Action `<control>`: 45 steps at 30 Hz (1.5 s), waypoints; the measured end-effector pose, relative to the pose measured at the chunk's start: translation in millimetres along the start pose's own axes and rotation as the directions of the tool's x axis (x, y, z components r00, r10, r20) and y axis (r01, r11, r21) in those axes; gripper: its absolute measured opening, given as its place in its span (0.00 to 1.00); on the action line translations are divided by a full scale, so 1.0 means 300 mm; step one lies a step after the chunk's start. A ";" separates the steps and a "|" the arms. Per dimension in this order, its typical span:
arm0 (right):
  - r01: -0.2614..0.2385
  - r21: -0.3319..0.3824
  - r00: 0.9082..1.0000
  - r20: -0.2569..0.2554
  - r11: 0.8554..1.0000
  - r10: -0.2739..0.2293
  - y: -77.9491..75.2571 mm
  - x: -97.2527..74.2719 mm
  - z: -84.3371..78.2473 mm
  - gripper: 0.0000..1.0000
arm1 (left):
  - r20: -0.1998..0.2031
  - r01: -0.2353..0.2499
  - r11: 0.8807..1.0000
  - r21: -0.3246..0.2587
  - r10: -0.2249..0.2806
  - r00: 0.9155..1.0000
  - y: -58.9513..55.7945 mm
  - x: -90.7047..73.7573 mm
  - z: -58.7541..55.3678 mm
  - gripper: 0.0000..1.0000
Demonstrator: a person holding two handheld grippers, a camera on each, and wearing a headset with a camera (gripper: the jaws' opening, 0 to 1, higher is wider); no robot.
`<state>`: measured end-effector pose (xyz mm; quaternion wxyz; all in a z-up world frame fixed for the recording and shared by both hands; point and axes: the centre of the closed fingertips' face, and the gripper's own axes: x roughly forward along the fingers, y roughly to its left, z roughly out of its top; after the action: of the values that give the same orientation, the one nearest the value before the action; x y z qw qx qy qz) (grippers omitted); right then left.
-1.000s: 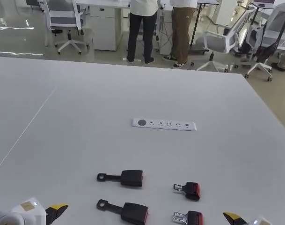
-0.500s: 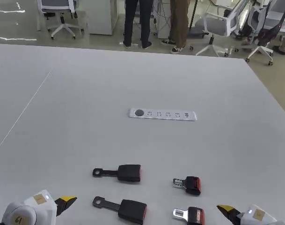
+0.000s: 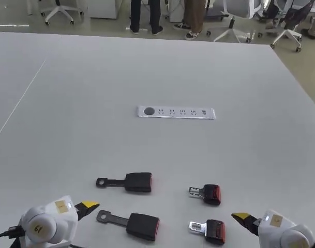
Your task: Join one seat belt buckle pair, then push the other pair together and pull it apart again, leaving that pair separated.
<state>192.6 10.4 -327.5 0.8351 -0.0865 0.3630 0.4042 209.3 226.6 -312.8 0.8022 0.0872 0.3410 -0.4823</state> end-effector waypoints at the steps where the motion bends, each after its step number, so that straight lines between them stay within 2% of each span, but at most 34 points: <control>1: -0.002 -0.003 1.000 -0.005 1.000 0.002 -0.004 0.004 -0.004 0.85 | -0.004 0.005 1.000 0.007 -0.005 1.000 -0.001 0.004 0.000 0.89; 2: -0.005 -0.004 1.000 -0.010 1.000 0.005 -0.011 0.010 -0.006 0.84 | -0.016 0.021 0.999 0.032 -0.021 1.000 -0.014 0.016 -0.002 0.88; 5: -0.015 -0.013 1.000 -0.025 1.000 0.014 -0.022 0.021 -0.004 0.83 | -0.049 0.047 0.995 0.085 -0.043 0.998 -0.019 0.039 0.002 0.85; 9: -0.032 -0.035 0.998 -0.050 0.999 0.030 -0.037 0.042 -0.016 0.80 | -0.064 0.080 0.988 0.135 -0.072 0.995 -0.023 0.071 0.018 0.82; 11: -0.040 -0.049 0.997 -0.061 0.998 0.037 -0.040 0.050 -0.021 0.79 | -0.071 0.097 0.982 0.163 -0.086 0.994 -0.012 0.081 0.022 0.79; 15: -0.069 -0.089 0.994 -0.095 0.994 0.061 -0.042 0.066 -0.035 0.76 | -0.114 0.140 0.964 0.225 -0.116 0.987 -0.011 0.127 0.027 0.77; 17: -0.080 -0.107 0.991 -0.114 0.991 0.068 -0.050 0.076 -0.047 0.75 | -0.149 0.167 0.952 0.255 -0.131 0.980 -0.009 0.152 0.018 0.73; 18: -0.089 -0.105 0.989 -0.129 0.990 0.075 -0.053 0.081 -0.056 0.74 | -0.164 0.190 0.942 0.277 -0.148 0.975 -0.014 0.167 0.017 0.73; 19: -0.092 -0.106 0.988 -0.134 0.990 0.077 -0.054 0.082 -0.058 0.74 | -0.168 0.195 0.939 0.285 -0.152 0.974 -0.015 0.171 0.017 0.72; 21: -0.111 -0.113 0.984 -0.150 0.987 0.093 -0.057 0.089 -0.065 0.72 | -0.184 0.222 0.924 0.310 -0.171 0.968 -0.020 0.198 0.022 0.70; 23: -0.133 -0.128 0.979 -0.174 0.983 0.110 -0.058 0.092 -0.071 0.71 | -0.197 0.237 0.918 0.318 -0.181 0.964 -0.022 0.217 0.023 0.68; 24: -0.145 -0.141 0.975 -0.190 0.979 0.117 -0.060 0.096 -0.078 0.70 | -0.207 0.257 0.907 0.333 -0.195 0.959 -0.026 0.231 0.021 0.67; 25: -0.153 -0.147 0.972 -0.201 0.977 0.122 -0.061 0.098 -0.083 0.69 | -0.211 0.261 0.904 0.337 -0.198 0.957 -0.027 0.235 0.020 0.65; 26: -0.165 -0.155 0.968 -0.213 0.974 0.130 -0.061 0.100 -0.086 0.68 | -0.236 0.281 0.895 0.348 -0.206 0.950 -0.024 0.251 0.009 0.63; 31: -0.208 -0.193 0.957 -0.244 0.959 0.158 -0.059 0.095 -0.084 0.60 | -0.261 0.312 0.878 0.362 -0.226 0.939 -0.020 0.270 -0.003 0.55; 33: -0.234 -0.215 0.947 -0.269 0.948 0.173 -0.056 0.090 -0.093 0.56 | -0.285 0.355 0.863 0.359 -0.261 0.922 -0.035 0.270 -0.026 0.53; 34: -0.242 -0.225 0.945 -0.277 0.944 0.176 -0.055 0.088 -0.096 0.54 | -0.306 0.375 0.851 0.366 -0.270 0.913 -0.042 0.268 -0.041 0.52; 35: -0.251 -0.237 0.941 -0.288 0.939 0.178 -0.056 0.084 -0.100 0.53 | -0.306 0.383 0.818 0.428 -0.268 0.914 -0.040 0.271 -0.044 0.52; 36: -0.256 -0.243 0.938 -0.296 0.936 0.180 -0.055 0.081 -0.103 0.52 | -0.317 0.362 0.837 0.410 -0.241 0.917 -0.026 0.266 -0.056 0.50; 37: -0.264 -0.250 0.934 -0.307 0.932 0.182 -0.056 0.078 -0.107 0.49 | -0.304 0.361 0.835 0.414 -0.248 0.920 -0.024 0.270 -0.047 0.47; 38: -0.265 -0.254 0.933 -0.312 0.930 0.181 -0.057 0.076 -0.109 0.47 | -0.295 0.344 0.840 0.419 -0.233 0.927 -0.009 0.273 -0.044 0.43; 39: -0.268 -0.258 0.931 -0.316 0.928 0.181 -0.058 0.076 -0.108 0.45 | -0.287 0.324 0.835 0.444 -0.210 0.935 0.010 0.278 -0.041 0.38; 40: -0.267 -0.259 0.931 -0.318 0.928 0.179 -0.059 0.077 -0.108 0.44 | -0.286 0.337 0.836 0.433 -0.227 0.931 0.004 0.277 -0.040 0.38; 41: -0.266 -0.262 0.931 -0.320 0.928 0.176 -0.061 0.078 -0.108 0.43 | -0.280 0.333 0.832 0.444 -0.224 0.934 0.005 0.280 -0.035 0.37; 43: -0.267 -0.287 0.927 -0.337 0.920 0.164 -0.068 0.080 -0.108 0.39 | -0.290 0.333 0.815 0.475 -0.212 0.933 0.005 0.277 -0.040 0.36; 44: -0.268 -0.301 0.924 -0.351 0.915 0.155 -0.071 0.082 -0.109 0.37 | -0.287 0.328 0.825 0.460 -0.211 0.934 0.002 0.279 -0.040 0.36; 45: -0.273 -0.296 0.922 -0.354 0.915 0.161 -0.067 0.085 -0.104 0.36 | -0.285 0.323 0.828 0.458 -0.208 0.936 0.002 0.278 -0.040 0.35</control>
<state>201.2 -1.0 -370.4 0.6863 -0.2525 0.4266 0.5323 229.6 172.9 -374.7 0.6335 0.2958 0.3014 -0.6483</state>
